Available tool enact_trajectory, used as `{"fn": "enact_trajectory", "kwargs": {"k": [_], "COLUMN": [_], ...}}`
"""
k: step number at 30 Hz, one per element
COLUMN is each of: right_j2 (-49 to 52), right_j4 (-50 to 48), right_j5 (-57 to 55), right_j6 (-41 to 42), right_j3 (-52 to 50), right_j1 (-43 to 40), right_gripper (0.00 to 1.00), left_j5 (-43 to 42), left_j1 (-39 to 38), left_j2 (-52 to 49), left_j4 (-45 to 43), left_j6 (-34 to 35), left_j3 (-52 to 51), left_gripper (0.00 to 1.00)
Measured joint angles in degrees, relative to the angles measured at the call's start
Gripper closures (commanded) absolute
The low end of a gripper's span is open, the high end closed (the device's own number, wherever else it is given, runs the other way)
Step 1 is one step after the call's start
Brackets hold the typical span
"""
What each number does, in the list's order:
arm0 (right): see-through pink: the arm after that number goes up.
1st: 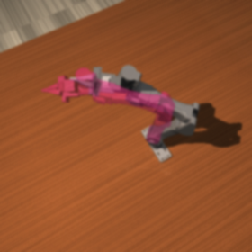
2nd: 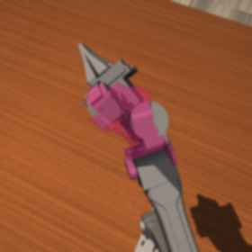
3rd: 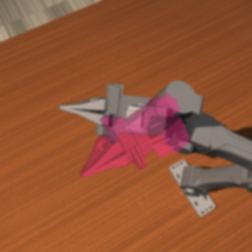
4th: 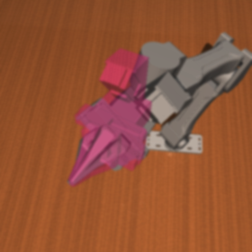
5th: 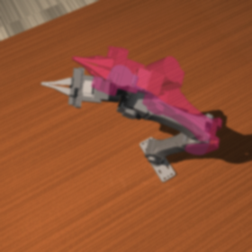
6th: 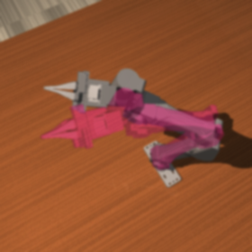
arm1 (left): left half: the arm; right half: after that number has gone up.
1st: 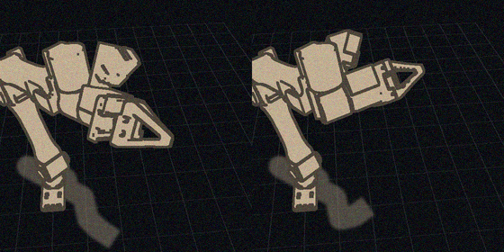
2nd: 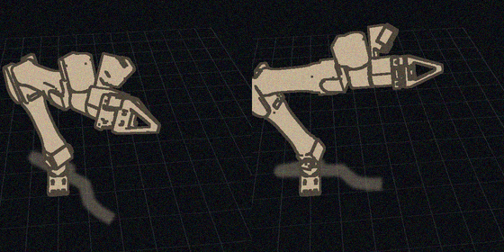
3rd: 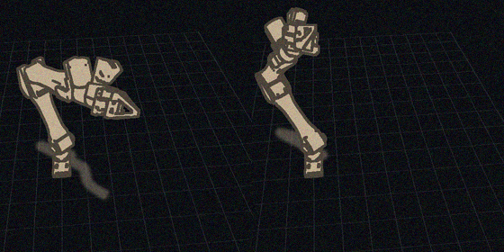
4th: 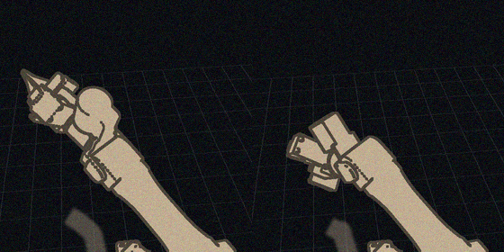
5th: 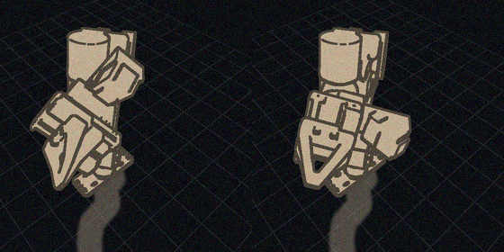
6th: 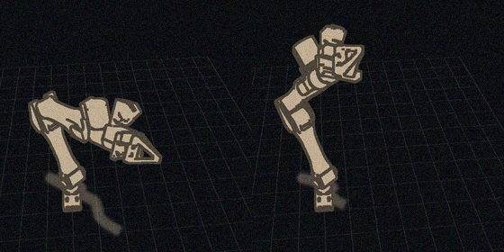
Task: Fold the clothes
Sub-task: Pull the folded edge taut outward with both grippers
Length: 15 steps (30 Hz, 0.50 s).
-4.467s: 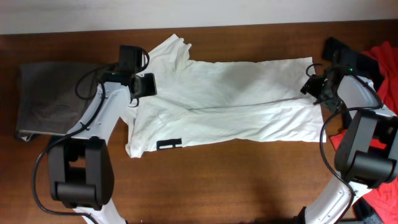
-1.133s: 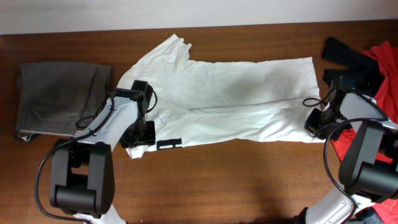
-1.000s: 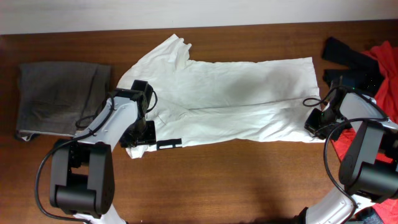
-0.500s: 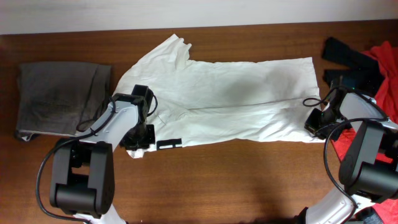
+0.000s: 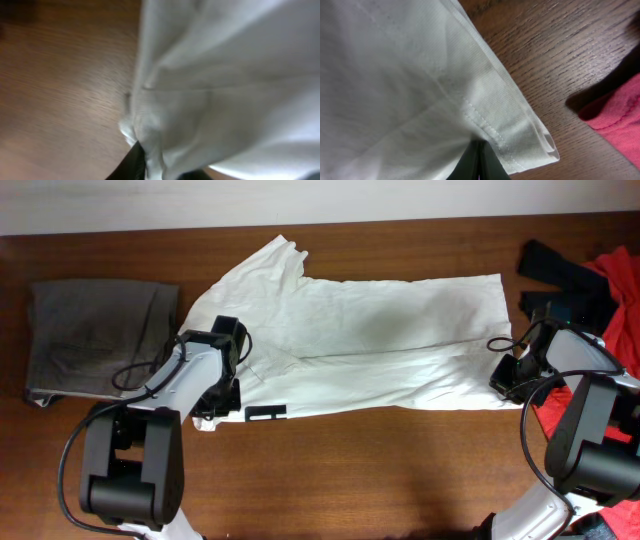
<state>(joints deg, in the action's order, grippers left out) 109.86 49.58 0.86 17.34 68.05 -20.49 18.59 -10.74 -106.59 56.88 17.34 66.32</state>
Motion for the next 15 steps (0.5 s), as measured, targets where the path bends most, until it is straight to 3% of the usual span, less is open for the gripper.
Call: {"fn": "enact_trajectory", "kwargs": {"k": [5,15], "right_j2": [0.0,0.0], "right_j4": [0.0,0.02], "right_j5": [-0.5,-1.36], "right_j6": [0.0,0.02], "right_j3": [0.0,-0.02], "right_j1": [0.0,0.02], "right_gripper": [0.96,0.86], "left_j5": [1.77,6.32], "left_j1": [0.48,0.48], "left_j2": [0.0,0.0], "left_j4": [-0.35,-1.55], "left_j6": [-0.26,-1.73], "left_j3": [0.0,1.27], "left_gripper": [0.58,0.58]}}
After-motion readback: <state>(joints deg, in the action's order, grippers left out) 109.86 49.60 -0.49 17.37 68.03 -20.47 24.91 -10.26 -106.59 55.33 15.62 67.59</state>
